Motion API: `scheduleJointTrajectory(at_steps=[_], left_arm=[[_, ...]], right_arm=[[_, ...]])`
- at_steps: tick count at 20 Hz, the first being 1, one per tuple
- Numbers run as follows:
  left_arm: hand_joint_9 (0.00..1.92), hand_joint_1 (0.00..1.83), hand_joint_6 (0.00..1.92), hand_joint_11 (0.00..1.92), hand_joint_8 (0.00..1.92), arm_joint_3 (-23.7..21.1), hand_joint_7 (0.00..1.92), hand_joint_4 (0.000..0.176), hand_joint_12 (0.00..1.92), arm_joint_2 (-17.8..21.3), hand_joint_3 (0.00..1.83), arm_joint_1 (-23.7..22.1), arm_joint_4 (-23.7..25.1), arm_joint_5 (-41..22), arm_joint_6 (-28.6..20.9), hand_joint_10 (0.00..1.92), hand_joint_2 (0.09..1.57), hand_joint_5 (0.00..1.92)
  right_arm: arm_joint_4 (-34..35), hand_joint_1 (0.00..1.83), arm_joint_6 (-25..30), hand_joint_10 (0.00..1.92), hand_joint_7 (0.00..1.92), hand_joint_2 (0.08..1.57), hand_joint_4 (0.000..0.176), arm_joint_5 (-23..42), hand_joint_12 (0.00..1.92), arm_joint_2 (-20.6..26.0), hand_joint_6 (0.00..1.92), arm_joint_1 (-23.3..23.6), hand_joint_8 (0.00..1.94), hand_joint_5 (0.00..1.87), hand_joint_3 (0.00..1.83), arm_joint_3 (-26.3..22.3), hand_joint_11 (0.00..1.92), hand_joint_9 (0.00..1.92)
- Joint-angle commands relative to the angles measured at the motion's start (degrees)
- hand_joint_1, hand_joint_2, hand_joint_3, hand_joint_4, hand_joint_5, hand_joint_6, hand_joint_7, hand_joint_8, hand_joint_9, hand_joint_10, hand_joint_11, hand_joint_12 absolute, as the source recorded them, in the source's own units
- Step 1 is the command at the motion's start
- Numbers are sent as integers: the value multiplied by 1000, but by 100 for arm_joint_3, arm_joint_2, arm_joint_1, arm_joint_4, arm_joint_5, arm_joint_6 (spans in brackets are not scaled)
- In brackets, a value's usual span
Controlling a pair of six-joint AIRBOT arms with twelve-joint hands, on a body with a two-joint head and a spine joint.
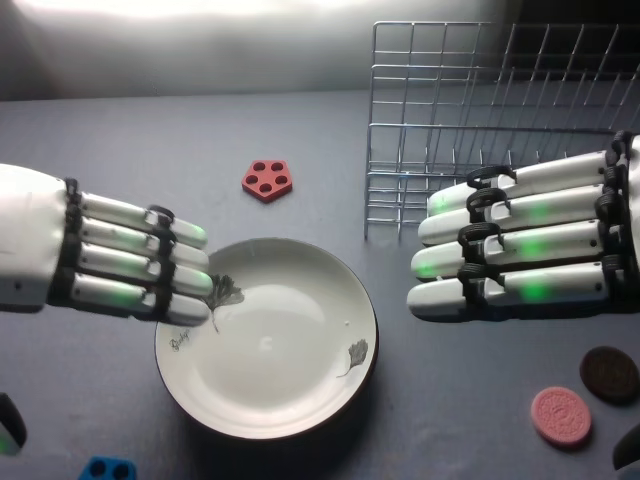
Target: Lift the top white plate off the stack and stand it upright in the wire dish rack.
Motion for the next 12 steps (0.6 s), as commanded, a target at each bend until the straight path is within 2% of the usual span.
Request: scheduleJointTrajectory(at_steps=[1, 5, 12], left_arm=[[19, 135, 0, 41, 0, -34, 7, 0, 41, 4, 0, -154, -452, -247, -1, 0, 885, 0], [39, 143, 0, 47, 5, -105, 23, 0, 43, -26, 0, -168, -341, -93, 26, 5, 884, 0], [32, 152, 0, 44, 3, -167, 10, 0, 42, -149, 1, -195, -74, 114, 120, 6, 888, 0]], right_arm=[[433, 302, 80, 4, 7, 1068, 0, 209, 31, 39, 0, 87, 3, 0, 0, -18, 35, 13], [422, 270, 295, 0, 0, 1068, 0, 212, 30, -21, 0, 333, 0, 0, 0, -29, 33, 1], [399, 297, 449, 3, 0, 1067, 0, 246, 34, -21, 0, 346, 0, 0, 0, -51, 42, 12]])
